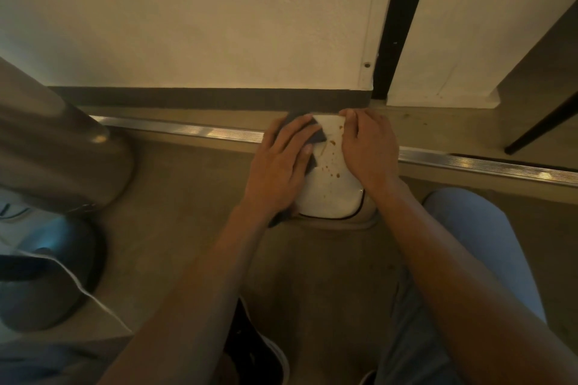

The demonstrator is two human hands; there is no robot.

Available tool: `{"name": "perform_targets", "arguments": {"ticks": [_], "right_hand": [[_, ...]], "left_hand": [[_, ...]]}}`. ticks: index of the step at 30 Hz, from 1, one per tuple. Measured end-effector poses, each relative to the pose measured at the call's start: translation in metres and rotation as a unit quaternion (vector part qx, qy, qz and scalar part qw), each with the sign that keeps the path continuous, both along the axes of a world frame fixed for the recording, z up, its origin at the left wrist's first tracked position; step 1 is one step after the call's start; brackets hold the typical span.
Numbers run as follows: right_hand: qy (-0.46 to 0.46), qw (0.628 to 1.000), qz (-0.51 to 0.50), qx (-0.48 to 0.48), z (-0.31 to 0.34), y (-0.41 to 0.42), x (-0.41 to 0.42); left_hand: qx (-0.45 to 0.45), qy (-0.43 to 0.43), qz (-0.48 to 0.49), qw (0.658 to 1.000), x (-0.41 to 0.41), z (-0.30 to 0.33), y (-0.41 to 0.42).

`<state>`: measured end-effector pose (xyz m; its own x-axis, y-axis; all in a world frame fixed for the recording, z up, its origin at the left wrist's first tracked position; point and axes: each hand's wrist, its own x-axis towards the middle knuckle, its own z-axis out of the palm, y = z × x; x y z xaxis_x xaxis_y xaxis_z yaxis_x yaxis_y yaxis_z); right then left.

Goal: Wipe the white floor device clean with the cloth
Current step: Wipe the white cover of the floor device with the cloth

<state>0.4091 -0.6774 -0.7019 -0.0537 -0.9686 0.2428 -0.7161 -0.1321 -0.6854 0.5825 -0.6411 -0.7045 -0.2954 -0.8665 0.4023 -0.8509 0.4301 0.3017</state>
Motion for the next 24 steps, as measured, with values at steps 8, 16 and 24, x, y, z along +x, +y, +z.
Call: {"name": "perform_targets", "arguments": {"ticks": [8,16,24], "right_hand": [[-0.012,1.000,0.000,0.019,0.001,-0.002,0.000],[-0.005,1.000,-0.002,0.008,-0.004,-0.003,-0.002],[0.005,1.000,-0.003,0.011,0.000,-0.001,0.001]], "left_hand": [[0.208,0.009,0.111,0.972,-0.012,0.021,-0.075],[0.037,-0.099,0.062,0.992,-0.011,-0.028,0.034],[0.088,0.002,0.122,0.989,-0.013,0.008,-0.039]]}}
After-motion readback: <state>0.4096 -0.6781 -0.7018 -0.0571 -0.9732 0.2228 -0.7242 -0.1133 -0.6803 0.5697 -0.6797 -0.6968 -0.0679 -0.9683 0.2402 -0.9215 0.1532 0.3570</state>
